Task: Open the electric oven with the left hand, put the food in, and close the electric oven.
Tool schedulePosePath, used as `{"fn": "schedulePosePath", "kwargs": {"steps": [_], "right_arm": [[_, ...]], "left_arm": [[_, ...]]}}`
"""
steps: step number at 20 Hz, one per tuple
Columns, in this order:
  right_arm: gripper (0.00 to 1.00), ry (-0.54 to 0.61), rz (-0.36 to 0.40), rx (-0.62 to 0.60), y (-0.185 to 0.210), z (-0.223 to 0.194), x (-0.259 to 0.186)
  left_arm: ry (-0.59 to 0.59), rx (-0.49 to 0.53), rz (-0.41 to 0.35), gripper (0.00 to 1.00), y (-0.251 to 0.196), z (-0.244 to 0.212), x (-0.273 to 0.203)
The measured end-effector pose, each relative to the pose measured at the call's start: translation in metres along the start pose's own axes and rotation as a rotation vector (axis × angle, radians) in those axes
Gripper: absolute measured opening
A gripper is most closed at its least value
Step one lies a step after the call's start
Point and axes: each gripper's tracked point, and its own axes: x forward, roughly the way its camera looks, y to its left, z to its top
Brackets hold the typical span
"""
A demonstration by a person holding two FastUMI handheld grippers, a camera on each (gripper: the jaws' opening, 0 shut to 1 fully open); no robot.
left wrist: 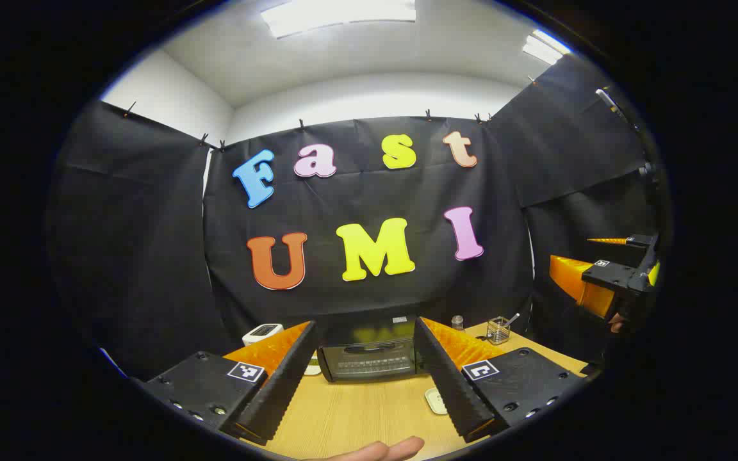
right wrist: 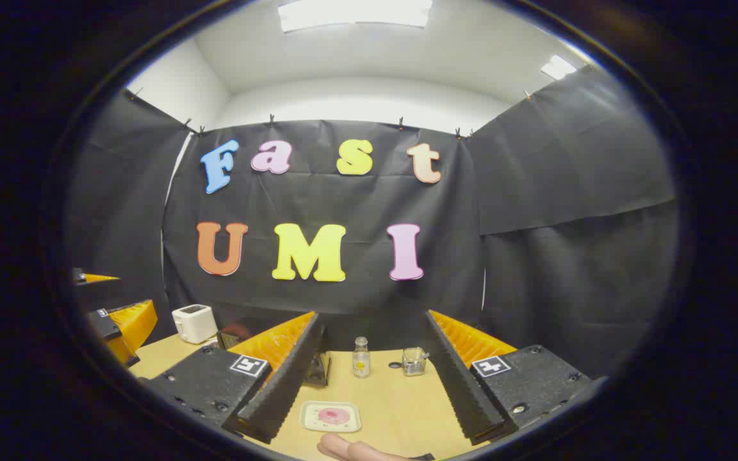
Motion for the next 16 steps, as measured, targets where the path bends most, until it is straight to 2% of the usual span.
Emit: {"fn": "schedulePosePath", "kwargs": {"steps": [1, 2, 16], "right_arm": [[1.0, 0.005, 0.002, 0.0, 0.001, -0.002, -0.001], [1.0, 0.01, 0.012, 0.0, 0.004, -0.002, -0.003], [1.0, 0.021, -0.012, -0.008, -0.011, -0.006, -0.001]], "left_arm": [[0.0, -0.002, 0.008, 0.89, 0.004, 0.0, -0.001], [0.001, -0.006, 0.01, 0.96, 0.005, -0.001, -0.001], [-0.001, -0.049, 0.041, 0.96, 0.028, 0.0, -0.001]]}}
